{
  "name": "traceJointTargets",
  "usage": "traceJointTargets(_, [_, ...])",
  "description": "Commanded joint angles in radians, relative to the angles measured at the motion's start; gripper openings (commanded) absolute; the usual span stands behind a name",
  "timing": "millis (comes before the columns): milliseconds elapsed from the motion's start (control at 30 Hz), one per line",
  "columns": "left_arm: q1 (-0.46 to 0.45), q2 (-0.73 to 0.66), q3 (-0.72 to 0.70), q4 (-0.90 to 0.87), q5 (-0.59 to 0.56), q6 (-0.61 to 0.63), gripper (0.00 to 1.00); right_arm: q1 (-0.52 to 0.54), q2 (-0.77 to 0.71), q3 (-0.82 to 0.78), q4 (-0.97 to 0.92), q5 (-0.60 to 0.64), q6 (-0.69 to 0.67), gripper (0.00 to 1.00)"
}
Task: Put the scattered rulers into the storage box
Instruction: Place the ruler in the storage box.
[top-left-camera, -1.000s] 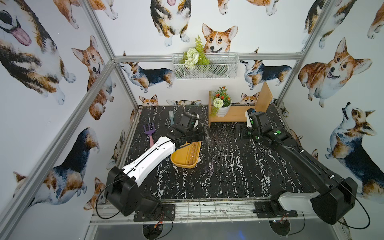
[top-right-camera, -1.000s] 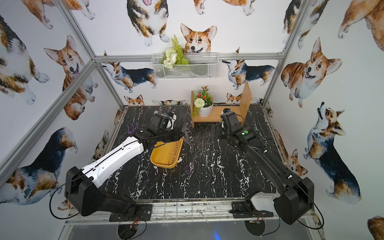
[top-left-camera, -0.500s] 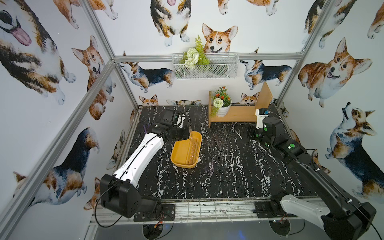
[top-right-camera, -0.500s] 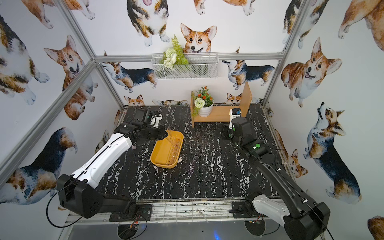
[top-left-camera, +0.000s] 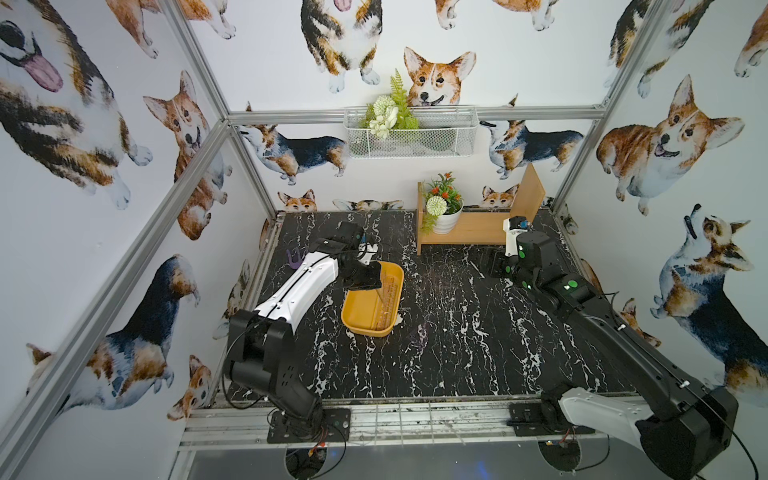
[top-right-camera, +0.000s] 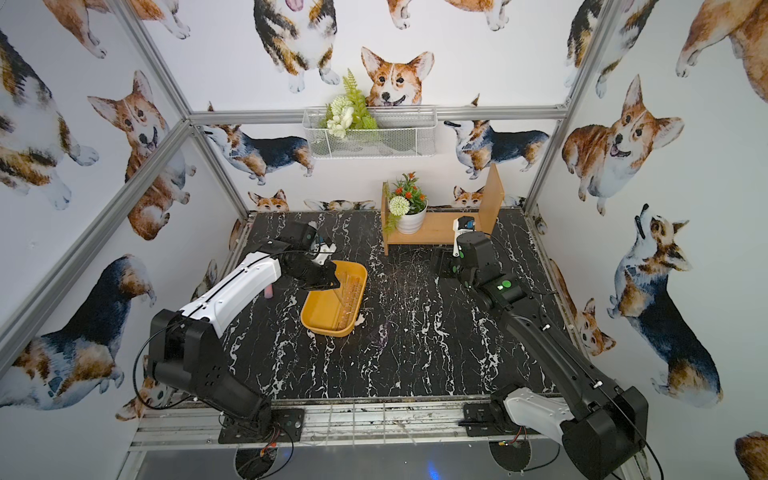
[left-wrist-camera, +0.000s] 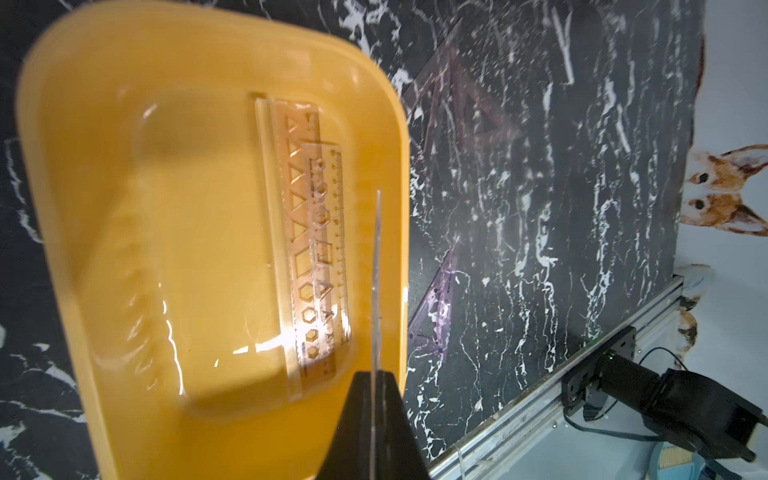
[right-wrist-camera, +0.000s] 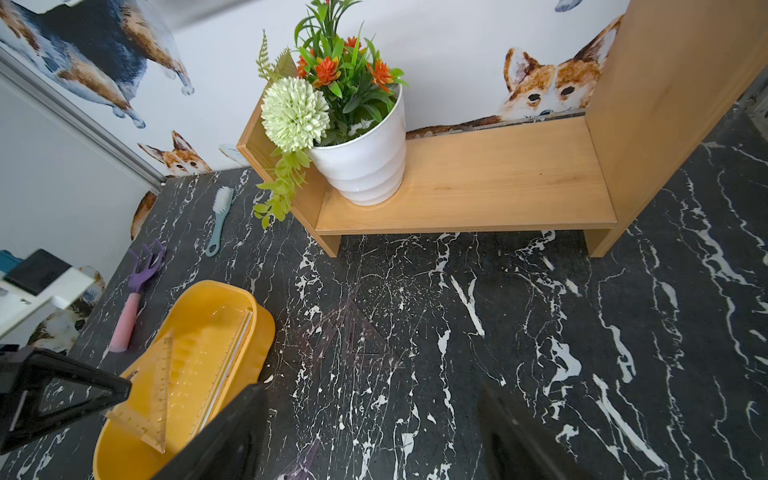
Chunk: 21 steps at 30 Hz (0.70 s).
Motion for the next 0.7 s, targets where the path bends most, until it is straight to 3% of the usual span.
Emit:
traceJointTargets(0, [0.001, 0.052, -0.002, 0.020, 0.003, 0.036, 0.00, 0.002, 0.018, 0.004, -0.007, -0.044, -0.002, 0.80])
traceJointTargets(600, [-0.054, 0.205, 0.001, 0.076, -0.034, 0.035, 0.00, 0.004, 0.039, -0.033, -0.027, -0.106, 0.001, 0.78])
traceJointTargets(667, [-0.055, 0.207, 0.004, 0.079, -0.048, 0.028, 0.06, 0.002, 0.053, -0.031, -0.035, -0.116, 0.000, 0.75])
